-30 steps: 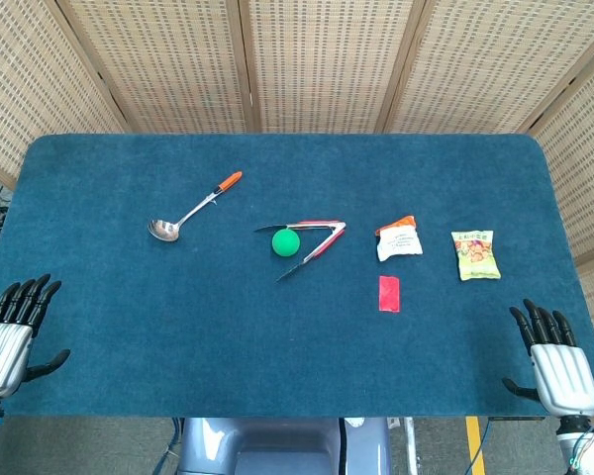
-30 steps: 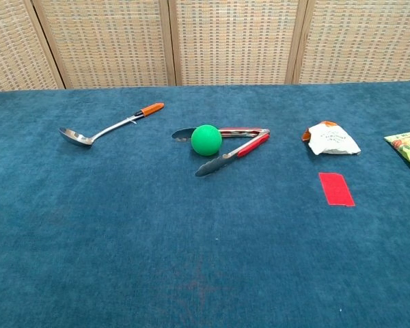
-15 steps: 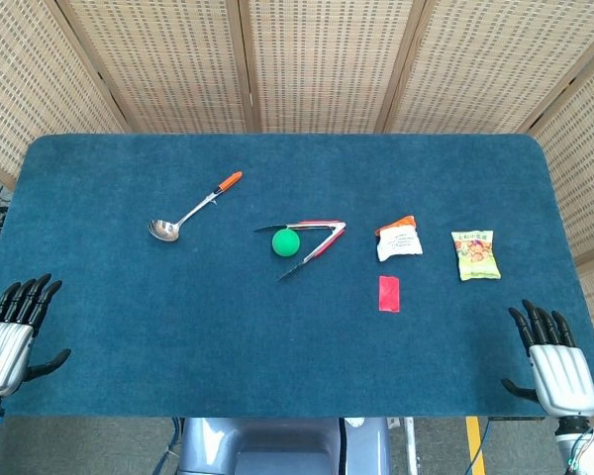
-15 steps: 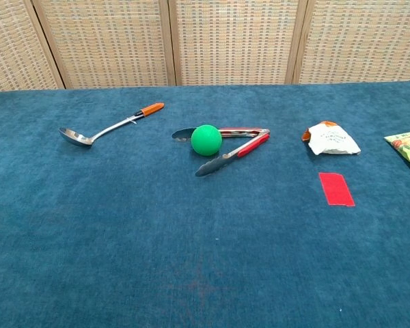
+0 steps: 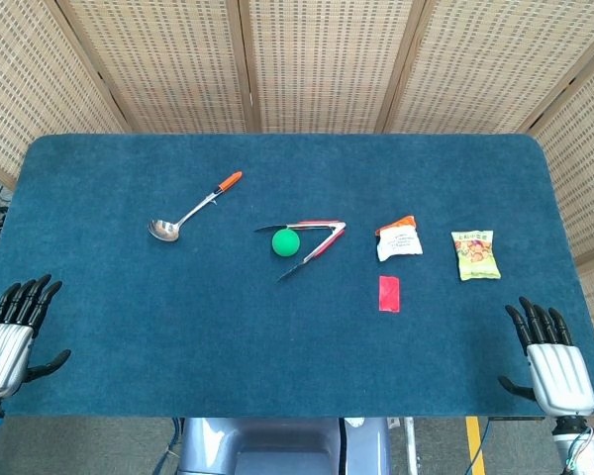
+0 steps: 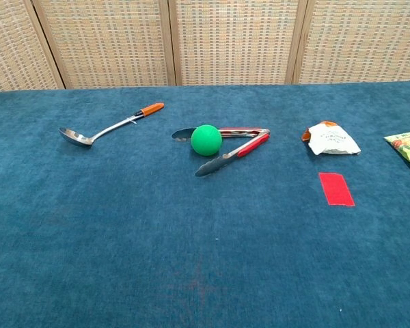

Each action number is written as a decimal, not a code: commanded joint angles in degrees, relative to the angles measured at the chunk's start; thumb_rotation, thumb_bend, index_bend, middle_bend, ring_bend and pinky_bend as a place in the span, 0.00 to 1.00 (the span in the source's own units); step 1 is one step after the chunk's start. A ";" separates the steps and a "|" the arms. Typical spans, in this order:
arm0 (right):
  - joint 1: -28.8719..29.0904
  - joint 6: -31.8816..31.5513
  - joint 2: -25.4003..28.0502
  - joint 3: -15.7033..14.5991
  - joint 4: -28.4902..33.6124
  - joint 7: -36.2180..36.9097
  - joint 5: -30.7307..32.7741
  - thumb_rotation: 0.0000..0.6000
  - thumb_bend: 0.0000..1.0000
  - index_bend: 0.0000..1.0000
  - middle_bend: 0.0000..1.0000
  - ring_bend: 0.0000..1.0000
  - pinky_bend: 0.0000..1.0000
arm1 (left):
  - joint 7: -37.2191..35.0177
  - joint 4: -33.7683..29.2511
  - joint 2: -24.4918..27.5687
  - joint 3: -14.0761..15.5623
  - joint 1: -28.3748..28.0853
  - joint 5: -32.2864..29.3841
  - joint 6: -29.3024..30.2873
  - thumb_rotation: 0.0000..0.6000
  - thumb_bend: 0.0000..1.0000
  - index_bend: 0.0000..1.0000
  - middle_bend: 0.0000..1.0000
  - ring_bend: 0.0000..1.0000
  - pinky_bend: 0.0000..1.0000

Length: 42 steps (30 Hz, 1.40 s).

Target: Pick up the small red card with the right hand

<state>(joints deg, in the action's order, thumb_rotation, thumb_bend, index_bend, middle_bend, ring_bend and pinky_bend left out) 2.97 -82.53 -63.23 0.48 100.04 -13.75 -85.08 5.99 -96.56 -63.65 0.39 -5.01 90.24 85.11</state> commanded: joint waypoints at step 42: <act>14.21 11.56 -25.43 9.62 -7.11 -15.95 18.36 1.00 0.22 0.00 0.00 0.00 0.00 | -4.30 0.70 0.90 -0.38 -0.60 -1.52 -1.53 1.00 0.22 0.00 0.00 0.00 0.00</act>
<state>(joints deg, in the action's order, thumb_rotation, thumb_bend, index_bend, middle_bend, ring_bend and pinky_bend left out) 16.76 -71.44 -88.18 9.87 93.43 -29.73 -67.24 1.70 -95.86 -62.74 0.01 -5.60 88.72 83.58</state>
